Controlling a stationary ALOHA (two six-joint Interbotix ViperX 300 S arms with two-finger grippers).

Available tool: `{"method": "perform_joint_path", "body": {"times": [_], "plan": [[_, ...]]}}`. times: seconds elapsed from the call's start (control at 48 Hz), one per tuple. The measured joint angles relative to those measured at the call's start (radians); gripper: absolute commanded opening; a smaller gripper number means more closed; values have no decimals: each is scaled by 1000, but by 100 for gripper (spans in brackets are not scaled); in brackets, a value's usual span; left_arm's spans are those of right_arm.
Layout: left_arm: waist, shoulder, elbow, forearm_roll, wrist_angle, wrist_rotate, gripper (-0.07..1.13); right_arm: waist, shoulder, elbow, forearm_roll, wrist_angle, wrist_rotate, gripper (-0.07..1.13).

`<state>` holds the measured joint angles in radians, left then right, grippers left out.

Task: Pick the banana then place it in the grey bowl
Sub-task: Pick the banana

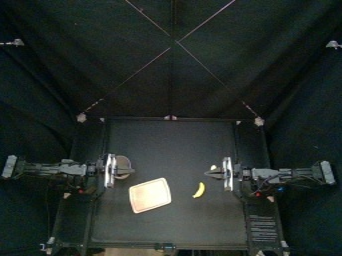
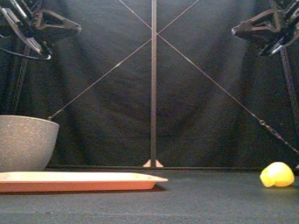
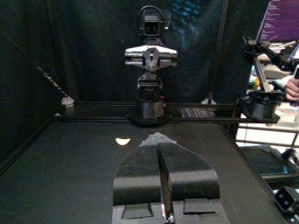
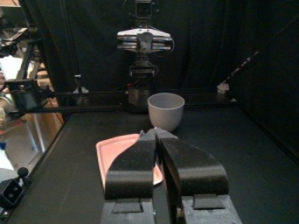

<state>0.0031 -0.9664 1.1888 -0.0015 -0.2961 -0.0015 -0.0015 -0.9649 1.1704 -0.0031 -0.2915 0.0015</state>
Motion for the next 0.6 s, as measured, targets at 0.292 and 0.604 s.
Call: {"method": "perform_joint_path", "body": {"times": [0.292, 0.604], "plan": [[41, 5, 0, -6, -43, 3, 0, -17, 241, -14, -46, 201, 3, 11], [64, 6, 2, -6, -58, 3, 0, 98, 420, -132, -52, 485, 5, 77]]}}
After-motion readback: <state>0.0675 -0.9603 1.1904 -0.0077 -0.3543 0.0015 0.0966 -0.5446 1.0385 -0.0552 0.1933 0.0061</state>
